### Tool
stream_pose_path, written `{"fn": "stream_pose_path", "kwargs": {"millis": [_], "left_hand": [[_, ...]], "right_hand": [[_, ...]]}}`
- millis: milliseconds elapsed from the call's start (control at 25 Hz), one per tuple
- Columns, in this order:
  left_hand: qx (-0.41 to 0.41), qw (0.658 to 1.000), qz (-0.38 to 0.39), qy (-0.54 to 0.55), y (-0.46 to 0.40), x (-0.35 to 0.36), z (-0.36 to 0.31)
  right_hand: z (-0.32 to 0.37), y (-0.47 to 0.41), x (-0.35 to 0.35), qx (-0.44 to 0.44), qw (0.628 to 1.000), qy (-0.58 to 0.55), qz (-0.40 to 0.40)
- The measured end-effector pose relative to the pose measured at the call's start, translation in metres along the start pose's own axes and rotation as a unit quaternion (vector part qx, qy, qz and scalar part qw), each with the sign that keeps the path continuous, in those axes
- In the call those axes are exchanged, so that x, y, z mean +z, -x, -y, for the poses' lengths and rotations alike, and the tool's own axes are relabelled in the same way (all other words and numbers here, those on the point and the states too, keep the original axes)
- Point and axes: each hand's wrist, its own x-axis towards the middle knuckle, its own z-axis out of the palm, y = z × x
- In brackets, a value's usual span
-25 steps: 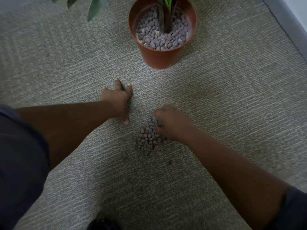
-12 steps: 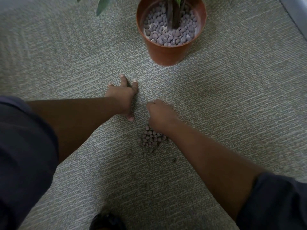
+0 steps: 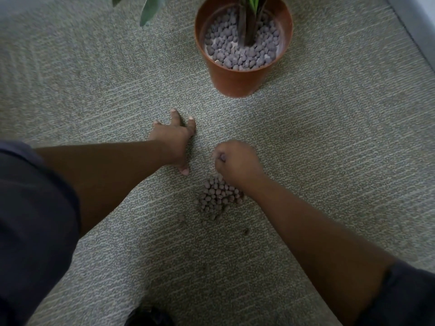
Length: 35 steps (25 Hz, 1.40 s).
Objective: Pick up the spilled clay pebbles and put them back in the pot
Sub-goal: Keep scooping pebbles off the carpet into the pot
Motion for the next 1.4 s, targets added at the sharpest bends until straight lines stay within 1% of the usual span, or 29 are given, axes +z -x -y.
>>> {"fn": "stream_pose_path", "kwargs": {"millis": [120,200,280,320,440,480,600,640,680,720,760,800,840,880,920,1000,1120,1280,1400], "left_hand": [[0.004,1.0,0.003,0.001,-0.003,0.003,0.002],[0.004,1.0,0.006,0.001,-0.005,0.004,0.002],[0.006,1.0,0.01,0.009,-0.007,0.004,0.003],[0.007,1.0,0.011,0.011,-0.008,0.005,0.004],[0.01,1.0,0.012,0.014,-0.01,0.007,0.005],[0.011,1.0,0.01,0.012,-0.011,0.008,0.005],[0.007,1.0,0.01,0.022,-0.011,0.009,0.006],[0.006,1.0,0.011,0.024,-0.011,0.009,0.006],[0.006,1.0,0.012,0.026,-0.011,0.01,0.006],[0.007,1.0,0.01,0.026,-0.011,0.01,0.006],[0.008,1.0,0.009,0.025,-0.011,0.01,0.006],[0.008,1.0,0.01,0.023,-0.011,0.01,0.006],[0.009,1.0,0.01,0.022,-0.011,0.009,0.006],[0.009,1.0,0.01,0.021,-0.011,0.009,0.006],[0.008,1.0,0.012,0.023,-0.01,0.009,0.005],[0.008,1.0,0.009,0.024,-0.01,0.008,0.006],[0.009,1.0,0.009,0.024,-0.01,0.009,0.005],[0.007,0.999,0.016,0.029,-0.009,0.009,0.006],[0.007,0.999,0.014,0.028,-0.009,0.008,0.005]], "right_hand": [[0.011,-0.011,-0.036,-0.024,0.991,-0.099,-0.092],[0.022,-0.032,-0.068,-0.051,0.972,-0.146,-0.179],[0.031,-0.059,-0.098,-0.076,0.948,-0.169,-0.259],[0.035,-0.071,-0.11,-0.078,0.943,-0.169,-0.275],[0.03,-0.088,-0.117,-0.062,0.958,-0.127,-0.25],[0.026,-0.084,-0.112,-0.069,0.958,-0.103,-0.259],[0.008,-0.062,-0.089,-0.117,0.931,-0.07,-0.338],[0.0,-0.055,-0.08,-0.116,0.932,-0.068,-0.338],[-0.008,-0.048,-0.07,-0.101,0.946,-0.064,-0.3],[-0.017,-0.042,-0.061,-0.075,0.969,-0.048,-0.232],[-0.026,-0.037,-0.052,-0.043,0.988,-0.015,-0.145],[-0.034,-0.031,-0.044,-0.013,0.998,0.024,-0.059],[-0.041,-0.026,-0.036,0.014,0.998,0.061,0.012],[-0.045,-0.02,-0.03,0.036,0.993,0.09,0.063],[-0.047,-0.016,-0.026,0.051,0.989,0.108,0.09],[-0.044,-0.01,-0.021,0.055,0.986,0.119,0.101],[-0.038,-0.009,-0.017,0.026,0.983,0.139,0.115],[-0.033,0.001,-0.013,0.019,0.982,0.127,0.14],[-0.027,0.007,-0.006,0.012,0.979,0.144,0.144]]}}
